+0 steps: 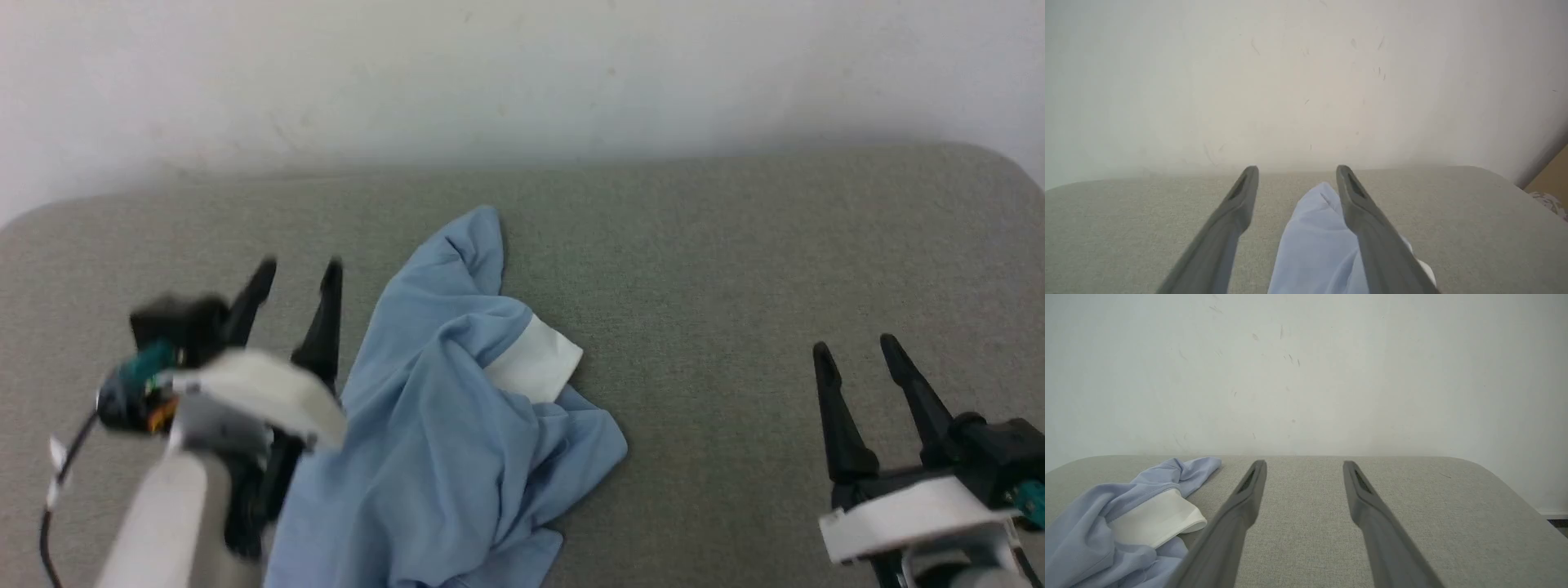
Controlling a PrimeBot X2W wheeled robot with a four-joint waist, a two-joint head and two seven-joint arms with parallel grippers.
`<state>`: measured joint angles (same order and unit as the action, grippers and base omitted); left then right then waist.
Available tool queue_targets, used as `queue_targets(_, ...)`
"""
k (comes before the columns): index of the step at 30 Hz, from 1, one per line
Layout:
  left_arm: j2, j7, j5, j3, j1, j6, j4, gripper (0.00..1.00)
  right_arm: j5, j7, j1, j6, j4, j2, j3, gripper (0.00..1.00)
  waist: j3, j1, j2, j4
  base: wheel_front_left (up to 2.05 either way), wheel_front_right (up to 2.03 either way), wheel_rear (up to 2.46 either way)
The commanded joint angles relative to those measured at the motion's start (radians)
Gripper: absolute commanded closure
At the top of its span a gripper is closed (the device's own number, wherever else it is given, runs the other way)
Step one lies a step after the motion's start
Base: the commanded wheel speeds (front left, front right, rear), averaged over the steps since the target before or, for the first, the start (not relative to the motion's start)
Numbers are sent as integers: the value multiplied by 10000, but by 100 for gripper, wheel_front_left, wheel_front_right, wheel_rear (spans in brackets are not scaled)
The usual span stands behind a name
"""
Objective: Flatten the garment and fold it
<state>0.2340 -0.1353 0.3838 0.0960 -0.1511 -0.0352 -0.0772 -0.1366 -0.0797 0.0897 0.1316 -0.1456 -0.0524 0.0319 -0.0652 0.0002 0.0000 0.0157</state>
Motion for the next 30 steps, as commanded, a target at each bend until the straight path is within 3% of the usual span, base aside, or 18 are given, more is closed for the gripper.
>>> queue_targets(1,115,-55,-129,113,-741,174,325,0,50,-27,-265,-9,-50,22,-61,0,-590,-2,0,-549,0,0,0)
queue_targets(9,540,-948,43,804,-4806,1302,3400,0,-208,-345,-1022,-9,337,22,-340,0,-1869,-2,0,-1776,0,0,0)
queue_targets(15,920,-3009,461,1446,-6308,1561,6030,0,-411,-673,-1456,-9,776,22,-621,0,-2422,-2,0,-2366,0,0,0)
queue_targets(22,1465,-5111,778,1986,-6443,1627,8125,0,-505,-941,-1692,-9,1221,22,-743,0,-2550,-2,0,-2725,0,0,0)
queue_targets(23,1487,-5353,805,2045,-6404,1629,8314,23,-519,-964,-1701,-9,1263,22,-732,0,-2537,-2,0,-2721,0,0,0)
queue_targets(25,1437,-5762,956,2137,-6325,1635,8546,100,-536,-991,-1715,-9,1324,22,-694,0,-2502,-2,0,-2667,0,0,0)
queue_targets(27,1422,-5529,975,2193,-6306,1640,8426,100,-524,-994,-1730,-9,1360,22,-669,0,-2449,-2,0,-2561,0,0,0)
queue_targets(30,1645,-4371,723,2134,-6190,1504,7903,100,-469,-973,-1752,-9,1376,22,-698,0,-2305,-2,0,-2397,0,0,0)
